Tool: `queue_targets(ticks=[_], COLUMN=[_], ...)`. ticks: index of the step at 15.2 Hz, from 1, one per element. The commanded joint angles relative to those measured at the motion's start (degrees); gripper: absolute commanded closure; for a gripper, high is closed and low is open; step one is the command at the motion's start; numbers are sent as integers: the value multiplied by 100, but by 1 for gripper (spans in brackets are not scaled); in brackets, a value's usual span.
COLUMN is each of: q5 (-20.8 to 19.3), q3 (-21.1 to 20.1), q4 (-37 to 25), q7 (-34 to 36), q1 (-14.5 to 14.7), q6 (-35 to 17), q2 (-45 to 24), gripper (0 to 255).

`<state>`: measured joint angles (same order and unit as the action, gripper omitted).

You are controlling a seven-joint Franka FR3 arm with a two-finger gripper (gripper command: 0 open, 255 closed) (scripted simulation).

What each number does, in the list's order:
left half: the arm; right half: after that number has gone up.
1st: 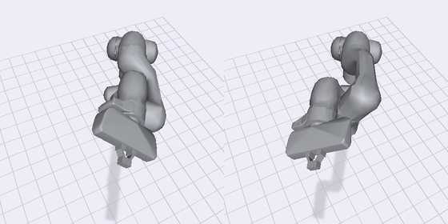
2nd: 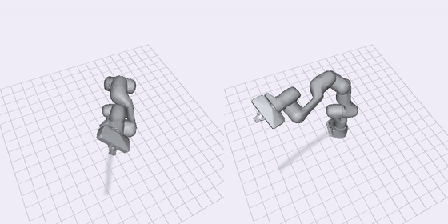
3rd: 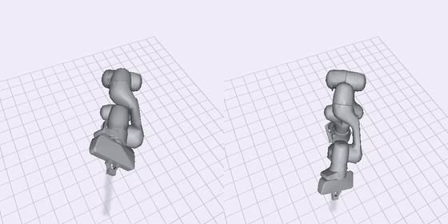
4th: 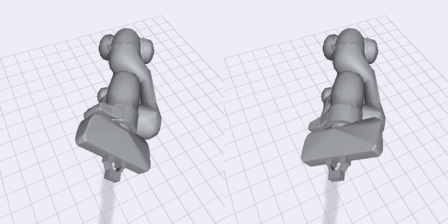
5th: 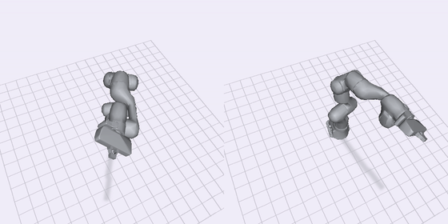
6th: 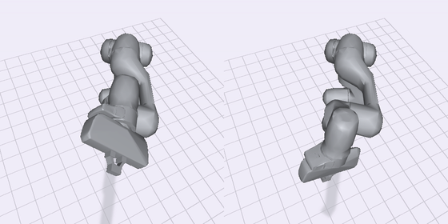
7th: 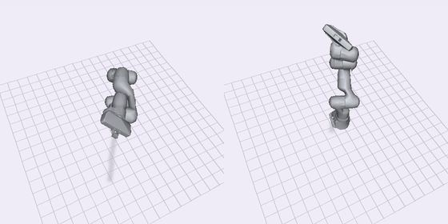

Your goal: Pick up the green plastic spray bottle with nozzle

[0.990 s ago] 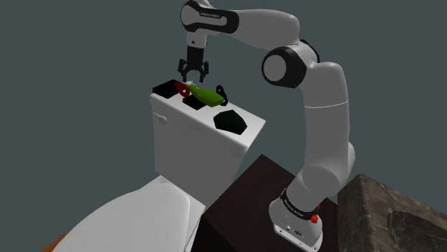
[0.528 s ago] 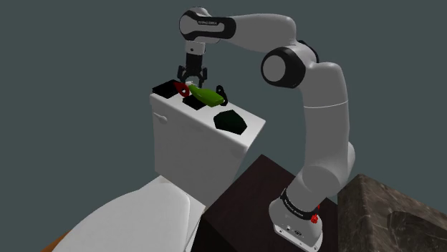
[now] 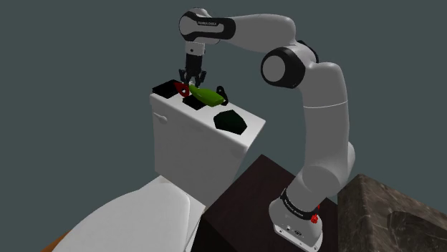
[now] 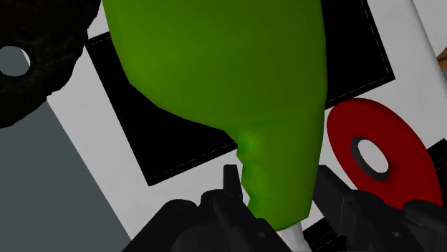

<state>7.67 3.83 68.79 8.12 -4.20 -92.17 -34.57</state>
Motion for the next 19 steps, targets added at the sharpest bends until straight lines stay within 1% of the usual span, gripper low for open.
queue_targets(ticks=[1,2,8,17,19], q5=[1,0,-4,7,7], q3=[0,4,1,-11,-11], q4=[2,27,-459,-1492,-1511], q7=[0,-11,35,117,119], q1=[0,-8,-27,-74,-75], q6=[0,-7,461,1286,1301], q2=[-1,14,0,-203,-208], gripper=[255,255,255,255,255])
